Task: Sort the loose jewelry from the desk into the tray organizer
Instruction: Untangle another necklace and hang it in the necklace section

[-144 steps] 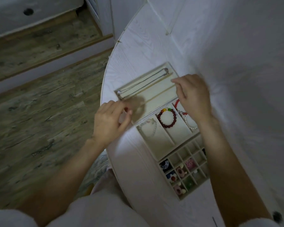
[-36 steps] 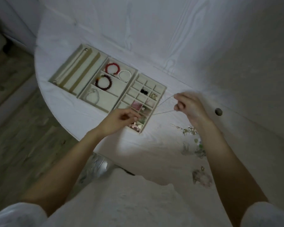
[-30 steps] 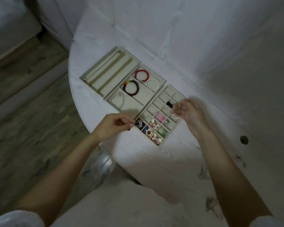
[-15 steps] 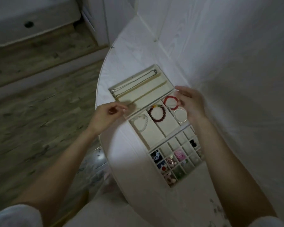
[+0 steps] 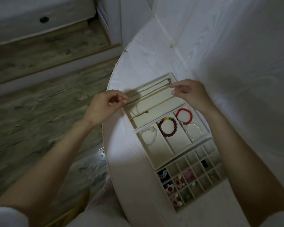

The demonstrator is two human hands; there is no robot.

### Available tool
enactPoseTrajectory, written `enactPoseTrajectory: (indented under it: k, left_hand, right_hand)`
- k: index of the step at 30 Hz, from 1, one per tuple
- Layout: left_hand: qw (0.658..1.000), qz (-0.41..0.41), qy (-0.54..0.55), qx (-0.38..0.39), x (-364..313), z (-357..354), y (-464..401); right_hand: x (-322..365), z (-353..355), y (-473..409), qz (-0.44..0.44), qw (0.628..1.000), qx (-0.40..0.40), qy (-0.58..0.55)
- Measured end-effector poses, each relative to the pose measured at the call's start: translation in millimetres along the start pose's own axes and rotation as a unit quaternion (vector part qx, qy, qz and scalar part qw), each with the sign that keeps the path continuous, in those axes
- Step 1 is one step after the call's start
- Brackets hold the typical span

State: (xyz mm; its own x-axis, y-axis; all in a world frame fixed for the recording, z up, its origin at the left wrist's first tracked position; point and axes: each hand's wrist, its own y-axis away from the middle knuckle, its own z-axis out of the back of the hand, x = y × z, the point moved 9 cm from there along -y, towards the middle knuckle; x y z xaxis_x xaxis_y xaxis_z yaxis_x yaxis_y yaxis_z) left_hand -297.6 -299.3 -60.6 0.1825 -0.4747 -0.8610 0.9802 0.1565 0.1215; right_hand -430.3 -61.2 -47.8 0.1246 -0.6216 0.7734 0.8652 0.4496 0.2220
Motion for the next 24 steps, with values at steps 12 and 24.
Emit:
enactPoseTrajectory:
  k: [12, 24]
  left_hand:
    - [0.999, -0.033, -0.022, -0.001, -22.7, -7.9, -14.9]
    - [0.971, -0.094, -0.217, -0.029, -13.3, -41.6, -7.3]
  right_hand:
    - [34.4, -100.7, 10.9, 0.004, 0.963, 0.254, -0.095]
    - [-27.7, -12.9, -32.4, -0.06, 0.992, 0.098, 0.051]
